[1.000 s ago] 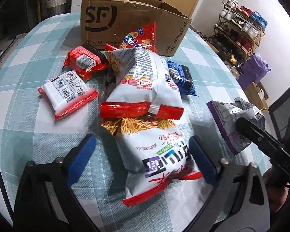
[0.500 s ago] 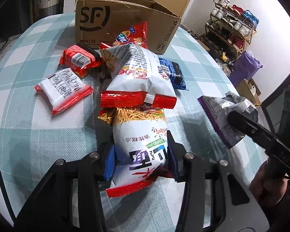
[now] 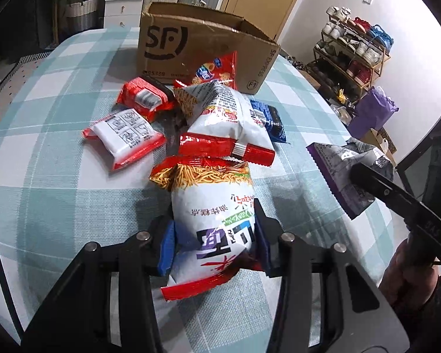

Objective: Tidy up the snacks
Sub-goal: 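Carry both white bags over the cardboard box and open both grippers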

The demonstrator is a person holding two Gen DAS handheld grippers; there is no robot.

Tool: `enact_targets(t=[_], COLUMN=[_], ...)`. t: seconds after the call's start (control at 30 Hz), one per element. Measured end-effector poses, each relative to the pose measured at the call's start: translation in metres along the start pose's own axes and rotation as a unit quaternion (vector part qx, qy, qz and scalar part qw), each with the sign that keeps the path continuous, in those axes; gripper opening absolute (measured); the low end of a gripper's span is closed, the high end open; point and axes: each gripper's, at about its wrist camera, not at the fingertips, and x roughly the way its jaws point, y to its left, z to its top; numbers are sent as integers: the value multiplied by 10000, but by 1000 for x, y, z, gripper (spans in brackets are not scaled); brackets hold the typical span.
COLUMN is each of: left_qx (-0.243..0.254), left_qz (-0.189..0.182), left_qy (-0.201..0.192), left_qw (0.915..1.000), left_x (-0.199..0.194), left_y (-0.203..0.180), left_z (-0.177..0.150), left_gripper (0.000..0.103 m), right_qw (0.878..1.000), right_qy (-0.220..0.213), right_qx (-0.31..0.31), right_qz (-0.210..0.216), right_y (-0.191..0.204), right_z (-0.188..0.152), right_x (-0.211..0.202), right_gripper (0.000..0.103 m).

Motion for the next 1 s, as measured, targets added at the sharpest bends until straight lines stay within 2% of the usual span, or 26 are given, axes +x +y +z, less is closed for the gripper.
enact_targets(t=[0.6,1.0], left_qx=[59,383], left_qz=[-169,-134], left_qy=[-565,-918], left_qw=[9982,9949], left_x=[-70,-98], left_y=[6,-1], left_z=[6,54], left_gripper=[42,42], right_qw=[9994,9964], right_qy=[-176,-413], right_qx=[-272,-637], right_qz=[97,388], right_y=[30,63], right_z=[18,62], right_x=[-11,-8], right_gripper=[41,41])
